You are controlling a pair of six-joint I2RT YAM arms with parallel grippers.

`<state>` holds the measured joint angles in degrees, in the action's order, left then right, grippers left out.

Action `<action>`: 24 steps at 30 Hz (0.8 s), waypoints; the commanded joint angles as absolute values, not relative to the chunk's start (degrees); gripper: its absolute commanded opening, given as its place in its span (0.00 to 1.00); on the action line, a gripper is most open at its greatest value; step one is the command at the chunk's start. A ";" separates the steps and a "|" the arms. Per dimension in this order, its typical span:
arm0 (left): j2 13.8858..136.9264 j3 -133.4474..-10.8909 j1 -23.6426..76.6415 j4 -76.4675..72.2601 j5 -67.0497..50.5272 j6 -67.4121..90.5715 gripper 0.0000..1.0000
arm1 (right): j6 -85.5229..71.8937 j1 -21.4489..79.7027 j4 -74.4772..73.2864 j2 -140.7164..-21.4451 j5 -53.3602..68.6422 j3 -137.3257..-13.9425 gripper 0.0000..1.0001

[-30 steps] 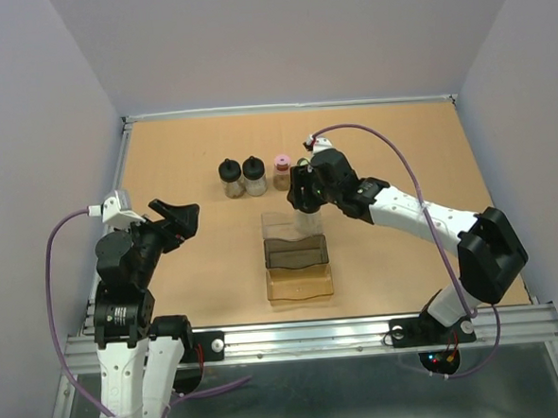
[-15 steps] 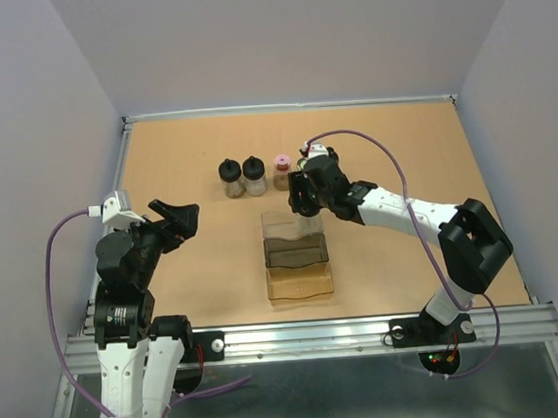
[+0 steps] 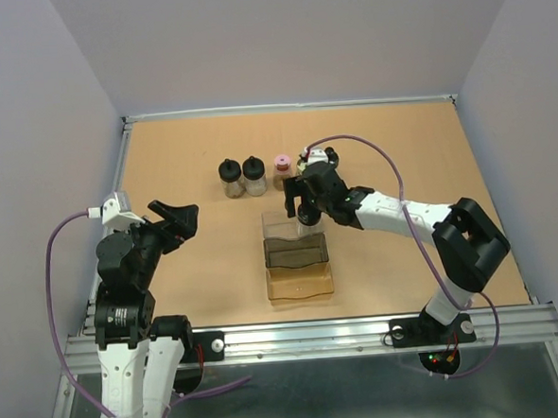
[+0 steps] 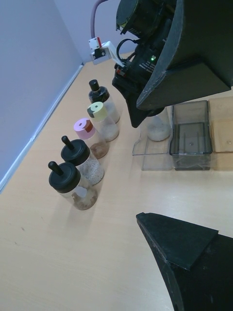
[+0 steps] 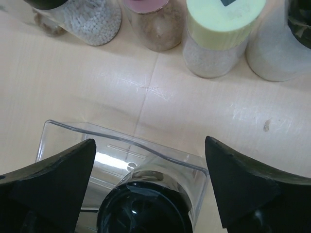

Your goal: Organize the condiment bottles

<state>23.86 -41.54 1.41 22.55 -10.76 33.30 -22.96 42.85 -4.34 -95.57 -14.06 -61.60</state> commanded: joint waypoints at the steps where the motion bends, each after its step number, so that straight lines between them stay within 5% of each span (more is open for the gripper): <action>1: 23.12 -40.69 1.41 19.86 -10.72 33.31 0.98 | -23.03 43.50 -0.44 -91.15 -15.65 -59.33 1.00; 9: 23.20 -40.96 1.41 20.13 -10.90 33.05 0.98 | -22.94 43.42 -7.63 -80.18 -23.53 -61.16 1.00; 16: 23.91 -40.96 1.41 19.60 -11.34 32.78 0.98 | -19.51 41.58 -15.82 -81.90 -33.04 -68.28 1.00; 24: 24.43 -42.36 1.41 21.27 -11.34 30.85 0.99 | -15.74 28.58 -18.02 -89.46 -17.53 -74.17 1.00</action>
<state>24.16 -40.84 1.41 22.52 -10.90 33.01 -19.11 33.67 -15.77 -86.78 -25.28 -69.80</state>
